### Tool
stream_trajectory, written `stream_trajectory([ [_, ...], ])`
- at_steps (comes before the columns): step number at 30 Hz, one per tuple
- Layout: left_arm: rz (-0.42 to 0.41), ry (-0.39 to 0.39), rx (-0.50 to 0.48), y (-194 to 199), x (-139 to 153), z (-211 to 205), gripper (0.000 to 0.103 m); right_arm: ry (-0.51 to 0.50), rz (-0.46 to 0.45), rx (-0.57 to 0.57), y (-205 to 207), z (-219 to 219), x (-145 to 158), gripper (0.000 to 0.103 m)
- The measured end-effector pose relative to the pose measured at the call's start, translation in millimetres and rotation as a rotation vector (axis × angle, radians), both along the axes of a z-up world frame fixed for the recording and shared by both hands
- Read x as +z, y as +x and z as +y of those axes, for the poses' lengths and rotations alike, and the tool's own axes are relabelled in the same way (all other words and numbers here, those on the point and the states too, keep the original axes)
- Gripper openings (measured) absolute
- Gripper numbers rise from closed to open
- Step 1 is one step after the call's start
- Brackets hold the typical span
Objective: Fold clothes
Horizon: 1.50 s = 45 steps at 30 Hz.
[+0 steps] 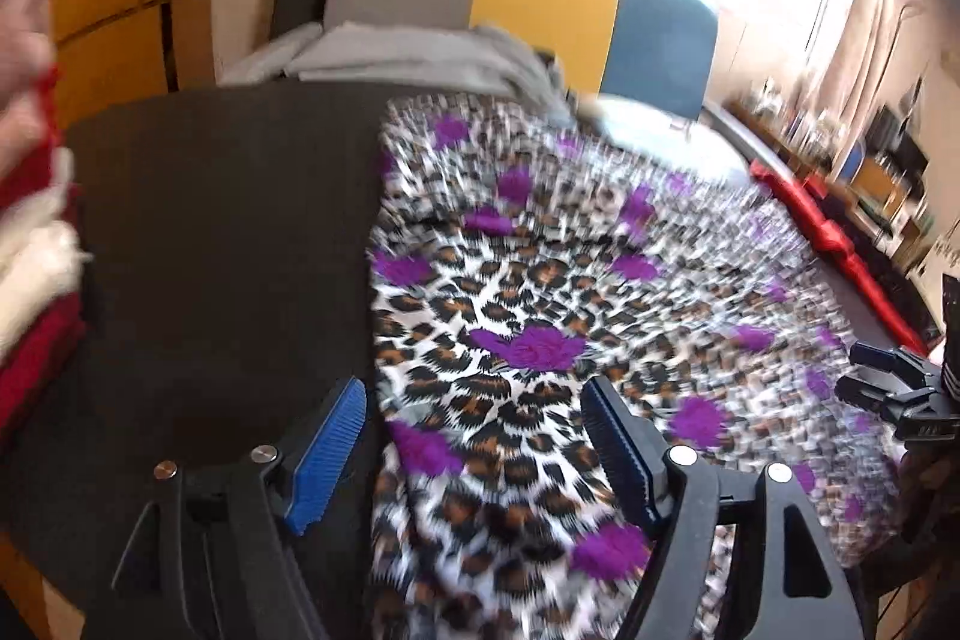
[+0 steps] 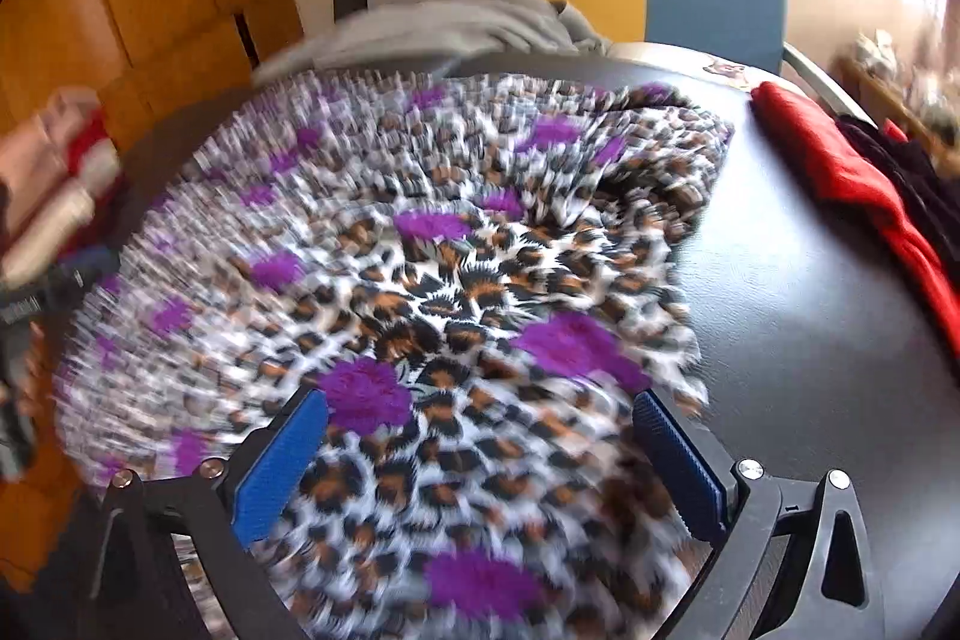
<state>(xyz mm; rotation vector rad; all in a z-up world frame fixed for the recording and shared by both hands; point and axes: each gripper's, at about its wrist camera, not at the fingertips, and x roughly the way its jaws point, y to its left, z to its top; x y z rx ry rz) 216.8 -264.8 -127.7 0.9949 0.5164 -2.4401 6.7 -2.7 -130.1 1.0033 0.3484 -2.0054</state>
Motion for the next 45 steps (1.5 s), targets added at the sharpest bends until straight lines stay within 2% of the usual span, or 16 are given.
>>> stream_trajectory([
  [3, -0.002, 0.011, 0.018, 29.3, 2.0, -3.2, 0.076, -0.113, 0.040, -0.191, -18.4, 72.7, 51.3, 0.102],
  [7, -0.031, 0.052, 0.075, 61.8, -7.0, -10.1, 0.076, -0.348, 0.102, -0.349, -29.3, 181.7, 137.4, 0.103],
  [8, -0.017, 0.073, 0.092, 68.0, -8.0, -11.2, 0.076, -0.411, 0.092, -0.352, -25.8, 198.7, 149.6, 0.103],
  [10, 0.011, 0.117, 0.125, 80.3, -9.8, -13.2, 0.076, -0.577, -0.003, -0.337, -22.7, 222.0, 149.7, 0.103],
  [12, 0.014, 0.136, 0.131, 87.0, -12.2, -11.6, 0.076, -0.590, -0.113, -0.315, -21.5, 217.4, 128.6, 0.103],
  [16, -0.013, 0.150, 0.107, 104.6, -19.3, -2.6, 0.076, -0.392, -0.323, -0.232, -5.9, 178.2, 46.0, 0.103],
  [19, -0.026, 0.166, 0.085, 121.8, -27.0, 4.4, 0.076, -0.368, -0.365, -0.244, 8.2, 178.2, 16.7, 0.103],
  [24, -0.060, 0.240, 0.025, 135.9, -45.5, 25.0, 0.076, -0.389, -0.401, -0.244, 14.5, 186.0, 1.7, 0.101],
  [28, -0.062, 0.235, -0.023, 129.8, -50.9, 40.3, 0.076, -0.386, -0.480, -0.191, 16.9, 170.6, -14.7, 0.095],
  [31, -0.082, 0.232, -0.044, 124.8, -54.5, 42.6, 0.076, -0.408, -0.481, -0.168, 23.2, 167.1, -22.7, 0.095],
  [34, -0.104, 0.246, -0.070, 123.3, -59.2, 42.3, 0.077, -0.483, -0.573, -0.158, 20.6, 175.5, -32.5, 0.095],
  [38, -0.097, 0.247, -0.108, 117.0, -63.4, 45.9, 0.077, -0.488, -0.613, -0.104, 25.2, 174.1, -39.3, 0.097],
  [41, -0.122, 0.198, -0.101, 112.3, -64.2, 46.5, 0.077, -0.495, -0.665, -0.077, 27.6, 174.1, -43.1, 0.099],
  [45, -0.069, 0.233, -0.085, 117.4, -60.7, 36.5, 0.077, -0.472, -0.717, -0.032, 37.8, 165.5, -51.3, 0.100],
])
